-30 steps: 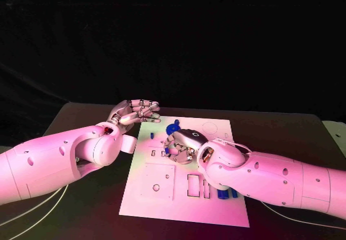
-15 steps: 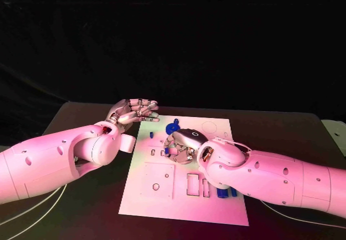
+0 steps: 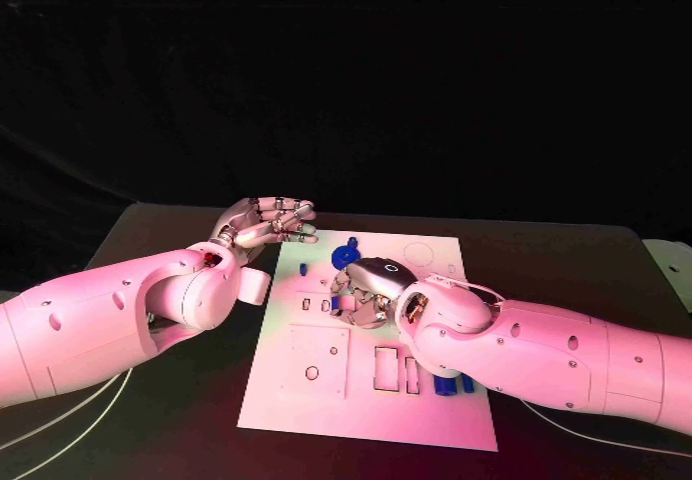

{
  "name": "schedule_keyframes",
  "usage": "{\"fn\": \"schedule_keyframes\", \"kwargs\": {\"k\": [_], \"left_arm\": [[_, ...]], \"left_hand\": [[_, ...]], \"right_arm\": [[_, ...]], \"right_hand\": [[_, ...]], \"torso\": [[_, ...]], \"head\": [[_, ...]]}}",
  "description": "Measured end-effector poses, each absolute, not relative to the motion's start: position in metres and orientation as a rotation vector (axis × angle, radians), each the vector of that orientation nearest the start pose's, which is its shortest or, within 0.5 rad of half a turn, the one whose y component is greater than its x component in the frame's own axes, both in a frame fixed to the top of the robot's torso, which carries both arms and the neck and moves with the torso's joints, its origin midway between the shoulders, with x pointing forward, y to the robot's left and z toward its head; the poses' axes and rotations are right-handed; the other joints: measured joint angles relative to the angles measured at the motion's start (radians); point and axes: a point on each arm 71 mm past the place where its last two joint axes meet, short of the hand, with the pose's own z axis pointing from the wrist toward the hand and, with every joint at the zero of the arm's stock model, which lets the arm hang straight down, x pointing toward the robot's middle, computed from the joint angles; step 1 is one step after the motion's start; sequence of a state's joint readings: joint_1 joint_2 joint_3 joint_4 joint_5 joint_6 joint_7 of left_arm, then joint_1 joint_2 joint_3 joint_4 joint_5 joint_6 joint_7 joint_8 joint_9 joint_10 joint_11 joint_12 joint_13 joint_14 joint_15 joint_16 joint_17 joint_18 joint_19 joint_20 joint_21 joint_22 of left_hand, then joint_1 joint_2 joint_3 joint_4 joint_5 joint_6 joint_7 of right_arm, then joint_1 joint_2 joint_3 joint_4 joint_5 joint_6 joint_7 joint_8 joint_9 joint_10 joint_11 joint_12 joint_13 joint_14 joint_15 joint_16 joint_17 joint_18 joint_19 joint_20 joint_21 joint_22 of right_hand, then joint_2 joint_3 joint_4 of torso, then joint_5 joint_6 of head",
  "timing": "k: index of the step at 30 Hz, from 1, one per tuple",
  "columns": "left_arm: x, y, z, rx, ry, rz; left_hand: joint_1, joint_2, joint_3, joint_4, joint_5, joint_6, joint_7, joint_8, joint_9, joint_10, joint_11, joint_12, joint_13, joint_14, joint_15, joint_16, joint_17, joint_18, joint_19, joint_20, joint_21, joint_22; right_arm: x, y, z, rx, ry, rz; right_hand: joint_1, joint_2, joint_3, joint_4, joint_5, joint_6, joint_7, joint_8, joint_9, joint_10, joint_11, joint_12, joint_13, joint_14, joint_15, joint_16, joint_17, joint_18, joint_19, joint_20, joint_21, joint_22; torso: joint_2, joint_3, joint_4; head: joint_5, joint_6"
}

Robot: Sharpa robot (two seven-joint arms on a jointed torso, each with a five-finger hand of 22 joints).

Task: Assemble the parts on the task board

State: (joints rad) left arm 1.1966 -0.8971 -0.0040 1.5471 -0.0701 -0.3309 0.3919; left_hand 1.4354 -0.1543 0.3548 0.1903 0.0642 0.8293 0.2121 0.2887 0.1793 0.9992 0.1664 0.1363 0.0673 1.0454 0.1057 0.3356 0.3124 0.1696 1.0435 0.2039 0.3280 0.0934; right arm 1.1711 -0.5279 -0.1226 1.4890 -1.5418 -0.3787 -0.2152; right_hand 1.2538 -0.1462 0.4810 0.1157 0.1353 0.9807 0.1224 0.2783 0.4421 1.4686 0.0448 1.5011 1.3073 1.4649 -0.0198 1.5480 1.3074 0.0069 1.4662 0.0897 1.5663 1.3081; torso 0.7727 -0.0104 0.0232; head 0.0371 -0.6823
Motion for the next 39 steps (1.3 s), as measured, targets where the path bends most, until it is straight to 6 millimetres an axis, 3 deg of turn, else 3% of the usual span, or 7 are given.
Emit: {"fn": "schedule_keyframes", "kwargs": {"k": [8, 17, 26, 30, 32, 34, 39], "left_arm": [[0.489, 0.231, -0.163, -1.050, 1.375, -1.508], [0.490, 0.231, -0.163, -1.050, 1.375, -1.507], [0.490, 0.231, -0.163, -1.051, 1.374, -1.506], [0.491, 0.231, -0.164, -1.051, 1.375, -1.505], [0.491, 0.231, -0.164, -1.052, 1.375, -1.504], [0.491, 0.231, -0.164, -1.052, 1.375, -1.503], [0.492, 0.233, -0.165, -1.050, 1.384, -1.490]], "left_hand": [[0.000, 0.000, 0.000, 0.000, 0.000, 0.000, 0.000, 0.000, 0.000, 0.000, 0.000, 0.000, 0.000, 0.000, 0.000, 0.000, 0.000, 0.000, 0.000, 0.000, 0.000, 0.000], [0.000, 0.000, 0.000, 0.000, 0.000, 0.000, 0.000, 0.000, 0.000, 0.000, 0.000, 0.000, 0.000, 0.000, 0.000, 0.000, 0.000, 0.000, 0.000, 0.000, 0.000, 0.000], [0.000, 0.000, 0.000, 0.000, 0.000, 0.000, 0.000, 0.000, 0.000, 0.000, 0.000, 0.000, 0.000, 0.000, 0.000, 0.000, 0.001, 0.000, 0.000, 0.000, 0.000, 0.000], [0.000, 0.000, 0.000, 0.000, 0.000, 0.000, 0.000, 0.000, 0.000, 0.000, 0.000, 0.000, 0.000, 0.000, 0.000, 0.000, 0.001, 0.000, 0.000, 0.000, 0.000, 0.000], [0.000, 0.000, 0.002, -0.002, 0.000, 0.000, 0.000, 0.000, 0.000, 0.002, 0.002, -0.003, 0.000, -0.002, 0.002, -0.004, 0.004, 0.000, 0.000, 0.000, 0.000, 0.000], [0.000, 0.000, 0.003, -0.003, 0.000, 0.000, 0.000, 0.000, 0.002, 0.004, 0.004, -0.004, 0.000, -0.004, 0.004, -0.004, 0.005, 0.000, 0.000, 0.000, 0.000, -0.001], [-0.024, -0.006, -0.001, 0.001, 0.000, 0.000, 0.000, 0.000, 0.004, 0.023, -0.001, -0.004, 0.002, 0.014, 0.002, -0.003, 0.017, 0.000, 0.009, -0.002, 0.004, -0.001]], "right_arm": [[0.453, -0.053, -0.216, -0.315, 1.656, 0.792], [0.452, -0.054, -0.217, -0.317, 1.650, 0.790], [0.452, -0.056, -0.218, -0.311, 1.641, 0.788], [0.451, -0.059, -0.218, -0.304, 1.635, 0.788], [0.450, -0.060, -0.218, -0.299, 1.628, 0.792], [0.447, -0.062, -0.216, -0.291, 1.611, 0.802], [0.443, -0.075, -0.202, -0.246, 1.524, 0.848]], "right_hand": [[-0.020, -0.017, -0.010, 0.010, -0.006, -0.027, 0.013, -0.017, -0.005, 0.000, 0.000, -0.009, 0.000, 0.000, 0.000, 0.000, 0.000, 0.000, 0.000, 0.000, 0.000, 0.000], [-0.045, -0.042, -0.033, 0.033, -0.016, -0.064, 0.026, -0.040, -0.017, -0.003, 0.015, -0.025, 0.000, 0.000, 0.007, 0.000, 0.000, 0.000, 0.000, 0.001, 0.000, 0.000], [-0.065, -0.062, -0.089, 0.072, -0.020, -0.103, 0.037, -0.059, -0.021, -0.003, 0.026, -0.047, 0.000, 0.003, 0.017, 0.000, 0.000, 0.000, 0.000, 0.015, 0.000, 0.000], [-0.064, -0.064, -0.166, 0.106, -0.018, -0.133, 0.047, -0.076, -0.029, -0.013, 0.038, -0.058, 0.001, 0.003, 0.026, 0.000, 0.001, 0.000, 0.000, 0.024, 0.000, 0.000], [-0.007, -0.043, -0.303, 0.157, -0.008, -0.147, 0.055, -0.080, -0.034, -0.018, 0.047, -0.061, 0.001, 0.002, 0.034, 0.000, 0.001, 0.000, -0.001, 0.031, 0.000, 0.000], [0.016, -0.020, -0.371, 0.173, -0.008, -0.149, 0.057, -0.080, -0.038, -0.018, 0.047, -0.061, 0.001, 0.002, 0.034, 0.000, 0.001, 0.000, 0.000, 0.033, 0.000, 0.000], [0.100, 0.028, -0.394, 0.165, 0.035, -0.143, 0.051, -0.079, -0.042, -0.018, 0.047, -0.061, 0.001, 0.002, 0.034, 0.000, 0.001, 0.000, 0.000, 0.033, -0.002, 0.000]], "torso": [[0.000, 0.0005, -0.0003], [0.000, 0.0006, -0.0003], [0.000, 0.0006, -0.0010], [0.000, 0.0005, -0.0007], [0.000, 0.0005, -0.0003], [0.000, 0.0005, 0.0001], [-0.002, 0.0005, 0.0001]], "head": [[0.001, 0.002], [-0.001, 0.003], [-0.002, 0.002], [-0.003, 0.001], [-0.004, 0.000], [-0.004, 0.000], [-0.003, 0.005]]}}
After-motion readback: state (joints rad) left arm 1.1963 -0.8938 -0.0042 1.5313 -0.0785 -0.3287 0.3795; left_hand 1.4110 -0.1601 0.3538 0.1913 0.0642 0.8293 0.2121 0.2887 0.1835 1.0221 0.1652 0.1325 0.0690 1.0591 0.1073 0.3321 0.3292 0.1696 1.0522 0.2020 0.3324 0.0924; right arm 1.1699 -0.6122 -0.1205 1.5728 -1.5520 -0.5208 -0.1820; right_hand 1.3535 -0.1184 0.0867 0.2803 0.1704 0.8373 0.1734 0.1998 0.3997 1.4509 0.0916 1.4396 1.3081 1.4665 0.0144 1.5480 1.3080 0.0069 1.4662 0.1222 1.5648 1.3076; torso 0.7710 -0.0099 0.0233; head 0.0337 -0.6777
